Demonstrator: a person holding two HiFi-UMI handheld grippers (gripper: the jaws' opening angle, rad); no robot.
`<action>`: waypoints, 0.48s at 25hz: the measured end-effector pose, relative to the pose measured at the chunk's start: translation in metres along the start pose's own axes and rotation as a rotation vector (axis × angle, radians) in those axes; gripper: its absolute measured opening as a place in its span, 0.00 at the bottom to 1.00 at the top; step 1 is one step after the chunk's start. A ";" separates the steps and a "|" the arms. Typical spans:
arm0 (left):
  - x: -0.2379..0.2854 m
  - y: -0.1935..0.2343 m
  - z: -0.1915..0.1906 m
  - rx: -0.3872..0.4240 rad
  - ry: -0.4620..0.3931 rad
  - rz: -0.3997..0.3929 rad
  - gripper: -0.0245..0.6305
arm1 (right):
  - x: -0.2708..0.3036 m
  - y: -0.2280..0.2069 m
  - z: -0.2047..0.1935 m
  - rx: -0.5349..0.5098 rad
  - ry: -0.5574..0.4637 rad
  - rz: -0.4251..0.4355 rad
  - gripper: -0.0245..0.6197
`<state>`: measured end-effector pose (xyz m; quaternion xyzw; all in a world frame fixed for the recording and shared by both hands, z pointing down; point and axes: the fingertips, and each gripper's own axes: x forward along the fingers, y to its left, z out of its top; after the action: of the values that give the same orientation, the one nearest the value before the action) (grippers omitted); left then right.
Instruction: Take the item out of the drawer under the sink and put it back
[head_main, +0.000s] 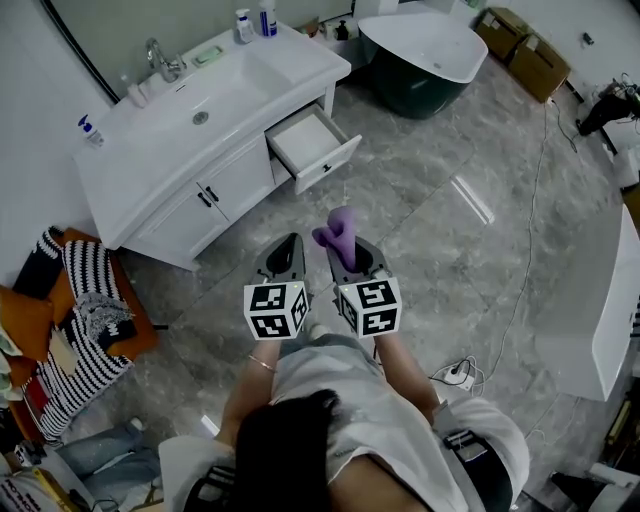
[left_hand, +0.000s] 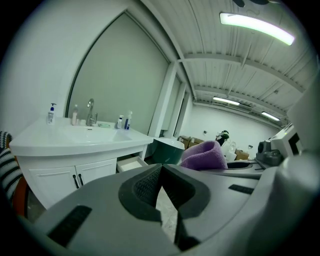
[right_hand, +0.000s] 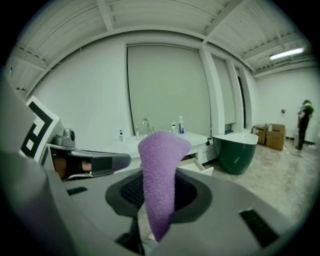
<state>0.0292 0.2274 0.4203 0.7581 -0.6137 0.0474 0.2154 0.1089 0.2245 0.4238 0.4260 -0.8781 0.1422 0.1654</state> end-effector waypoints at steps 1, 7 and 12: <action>0.005 0.002 0.001 0.002 0.000 -0.005 0.04 | 0.006 -0.002 0.002 0.003 -0.002 0.002 0.21; 0.038 0.028 0.019 0.002 -0.002 -0.013 0.04 | 0.046 -0.009 0.021 -0.003 -0.003 -0.008 0.21; 0.068 0.054 0.039 0.006 0.000 -0.029 0.04 | 0.083 -0.016 0.039 0.001 0.001 -0.031 0.21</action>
<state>-0.0134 0.1423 0.4225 0.7676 -0.6025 0.0460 0.2137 0.0666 0.1417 0.4242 0.4394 -0.8713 0.1404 0.1678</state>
